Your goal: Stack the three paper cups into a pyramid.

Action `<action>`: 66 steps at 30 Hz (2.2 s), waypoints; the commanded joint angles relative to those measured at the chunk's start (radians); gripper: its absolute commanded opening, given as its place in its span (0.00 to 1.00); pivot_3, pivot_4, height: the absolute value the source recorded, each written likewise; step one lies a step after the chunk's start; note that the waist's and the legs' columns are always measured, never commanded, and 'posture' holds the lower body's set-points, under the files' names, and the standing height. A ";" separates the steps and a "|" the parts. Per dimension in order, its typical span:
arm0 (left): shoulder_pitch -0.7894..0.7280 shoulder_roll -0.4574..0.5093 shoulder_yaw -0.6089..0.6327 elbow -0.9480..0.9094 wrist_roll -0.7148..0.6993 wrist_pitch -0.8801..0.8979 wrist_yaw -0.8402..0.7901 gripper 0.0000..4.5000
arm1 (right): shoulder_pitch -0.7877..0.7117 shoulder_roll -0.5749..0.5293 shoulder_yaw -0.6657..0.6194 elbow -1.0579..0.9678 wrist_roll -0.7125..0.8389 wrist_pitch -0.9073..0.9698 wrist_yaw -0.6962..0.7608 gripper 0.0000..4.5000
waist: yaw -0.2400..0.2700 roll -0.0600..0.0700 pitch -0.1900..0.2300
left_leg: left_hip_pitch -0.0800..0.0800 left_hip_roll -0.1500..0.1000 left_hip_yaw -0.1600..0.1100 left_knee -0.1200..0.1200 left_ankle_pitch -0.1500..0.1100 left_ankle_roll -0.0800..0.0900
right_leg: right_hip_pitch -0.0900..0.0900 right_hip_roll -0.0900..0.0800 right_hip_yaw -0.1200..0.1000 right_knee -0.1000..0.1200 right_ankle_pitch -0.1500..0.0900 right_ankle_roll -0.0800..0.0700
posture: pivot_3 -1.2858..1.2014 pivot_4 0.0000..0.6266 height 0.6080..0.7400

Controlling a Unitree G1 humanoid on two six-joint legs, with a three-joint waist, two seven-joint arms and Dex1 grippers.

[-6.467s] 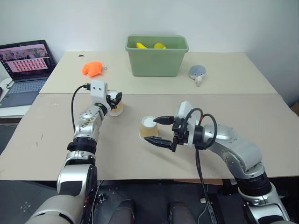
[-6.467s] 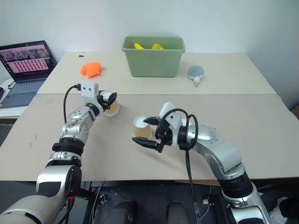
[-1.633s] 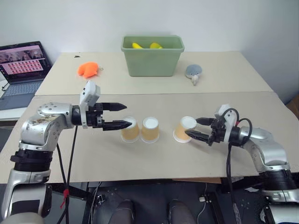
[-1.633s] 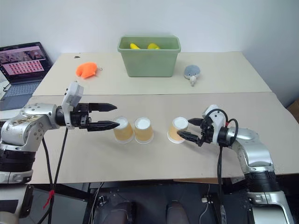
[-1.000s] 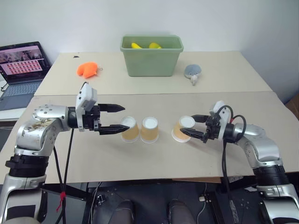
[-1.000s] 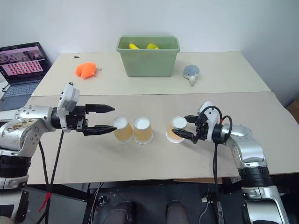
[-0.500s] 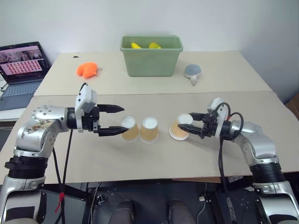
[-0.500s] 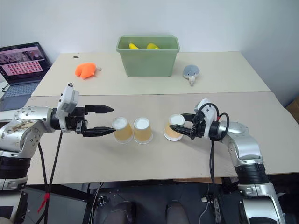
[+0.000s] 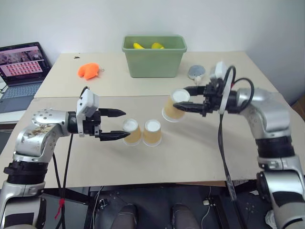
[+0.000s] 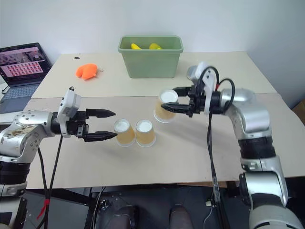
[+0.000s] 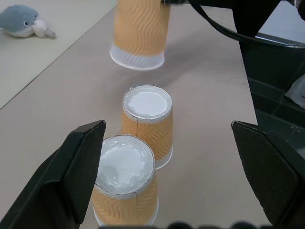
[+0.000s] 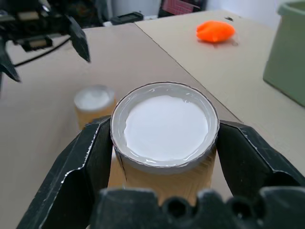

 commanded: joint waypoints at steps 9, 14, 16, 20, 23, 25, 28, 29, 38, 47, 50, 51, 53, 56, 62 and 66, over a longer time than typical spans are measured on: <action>-0.001 0.006 0.007 -0.030 -0.002 -0.018 0.000 1.00 | -0.301 0.143 0.124 0.218 -0.009 0.101 0.223 0.79 | -0.006 0.000 0.000 | -0.003 0.001 0.000 0.000 0.000 0.000 | -0.006 0.000 0.001 0.004 0.000 0.000 | 0.52 0.24 0.96; 0.003 0.017 0.015 -0.034 -0.003 -0.014 0.001 1.00 | -0.323 0.214 0.132 0.224 -0.017 0.102 0.209 0.79 | -0.002 0.000 0.000 | -0.008 0.000 0.000 0.001 0.001 -0.001 | -0.012 0.000 0.001 0.013 0.000 0.000 | 0.52 0.24 0.96; 0.006 0.018 0.016 -0.039 -0.005 -0.013 0.004 1.00 | -0.331 0.235 0.129 0.239 -0.024 0.092 0.201 0.79 | -0.002 0.000 0.000 | -0.008 0.000 0.000 0.001 0.001 -0.001 | -0.012 0.000 0.001 0.013 0.000 0.000 | 0.52 0.24 0.96; 0.012 0.020 0.019 -0.049 -0.009 -0.008 0.012 1.00 | -0.340 0.263 0.122 0.278 -0.038 0.060 0.195 0.79 | -0.002 0.000 0.000 | -0.008 0.000 0.000 0.001 0.001 -0.001 | -0.012 0.000 0.001 0.014 0.000 0.000 | 0.52 0.24 0.96; 0.019 0.023 0.023 -0.060 -0.014 -0.002 0.018 1.00 | -0.340 0.286 0.119 0.312 -0.048 0.029 0.191 0.79 | -0.003 0.000 0.000 | -0.008 0.000 0.000 0.001 0.001 -0.001 | -0.012 0.000 0.001 0.014 0.000 0.000 | 0.52 0.24 0.96; 0.020 0.024 0.025 -0.063 -0.016 -0.001 0.020 1.00 | -0.339 0.296 0.118 0.336 -0.058 0.006 0.191 0.79 | -0.004 0.000 0.000 | -0.008 0.000 0.000 0.001 0.001 -0.001 | -0.012 0.000 0.001 0.014 0.000 0.000 | 0.52 0.24 0.96; 0.021 0.028 0.026 -0.064 -0.016 0.001 0.022 1.00 | -0.339 0.316 0.117 0.388 -0.079 -0.036 0.184 0.79 | -0.004 0.000 0.000 | -0.008 0.000 0.000 0.001 0.001 -0.001 | -0.013 0.000 0.001 0.014 0.000 0.000 | 0.52 0.24 0.96; 0.021 0.029 0.027 -0.065 -0.017 0.002 0.024 1.00 | -0.338 0.322 0.115 0.401 -0.083 -0.047 0.180 0.79 | -0.004 0.000 0.000 | -0.008 0.000 0.000 0.001 0.001 -0.001 | -0.013 0.000 0.001 0.014 0.000 0.000 | 0.52 0.24 0.96; 0.017 0.042 0.028 -0.075 -0.027 0.018 0.026 1.00 | -0.339 0.363 0.100 0.512 -0.118 -0.145 0.174 0.79 | -0.005 0.000 0.000 | -0.008 0.000 0.000 0.001 0.001 -0.001 | -0.013 0.000 0.001 0.014 0.000 0.000 | 0.52 0.24 0.96; 0.018 0.059 0.033 -0.075 -0.029 0.027 0.022 1.00 | -0.325 0.370 0.100 0.522 -0.141 -0.161 0.183 0.79 | -0.012 0.001 0.000 | -0.008 0.000 0.000 0.001 0.001 -0.002 | -0.013 0.000 0.001 0.014 0.000 0.000 | 0.52 0.24 0.96; 0.009 0.058 0.028 -0.067 -0.028 0.026 0.022 1.00 | -0.330 0.367 0.099 0.513 -0.140 -0.145 0.186 0.79 | -0.016 0.001 0.000 | -0.008 0.000 0.000 0.001 0.001 -0.002 | -0.013 0.000 0.001 0.015 0.000 0.000 | 0.52 0.24 0.96; 0.005 0.056 0.026 -0.065 -0.027 0.027 0.023 1.00 | -0.330 0.365 0.101 0.506 -0.141 -0.139 0.189 0.79 | -0.016 0.001 0.000 | -0.008 0.000 0.000 0.001 0.001 -0.002 | -0.013 0.000 0.001 0.015 0.000 0.000 | 0.52 0.24 0.96; -0.001 0.053 0.023 -0.063 -0.027 0.027 0.024 1.00 | -0.331 0.362 0.106 0.496 -0.144 -0.133 0.190 0.79 | -0.018 0.001 0.000 | -0.008 0.000 0.000 0.001 0.001 -0.002 | -0.013 0.000 0.001 0.015 0.000 0.000 | 0.52 0.24 0.96; -0.004 0.049 0.019 -0.058 -0.023 0.023 0.025 1.00 | -0.328 0.355 0.107 0.471 -0.145 -0.125 0.193 0.79 | -0.019 0.001 0.000 | -0.008 0.000 0.000 0.001 0.001 -0.002 | -0.013 0.000 0.001 0.015 0.000 0.000 | 0.52 0.24 0.96; -0.006 0.044 0.016 -0.058 -0.024 0.023 0.027 1.00 | -0.288 0.333 0.119 0.394 -0.151 -0.119 0.195 0.79 | -0.023 0.001 0.000 | -0.008 0.000 0.000 0.001 0.001 -0.002 | -0.013 0.000 0.001 0.015 0.000 0.000 | 0.52 0.24 0.96; -0.010 0.043 0.015 -0.057 -0.024 0.025 0.029 1.00 | -0.251 0.330 0.130 0.353 -0.160 -0.117 0.184 0.79 | -0.023 0.001 0.000 | -0.008 0.000 0.000 0.001 0.001 -0.002 | -0.013 0.000 0.001 0.015 0.000 0.000 | 0.52 0.24 0.96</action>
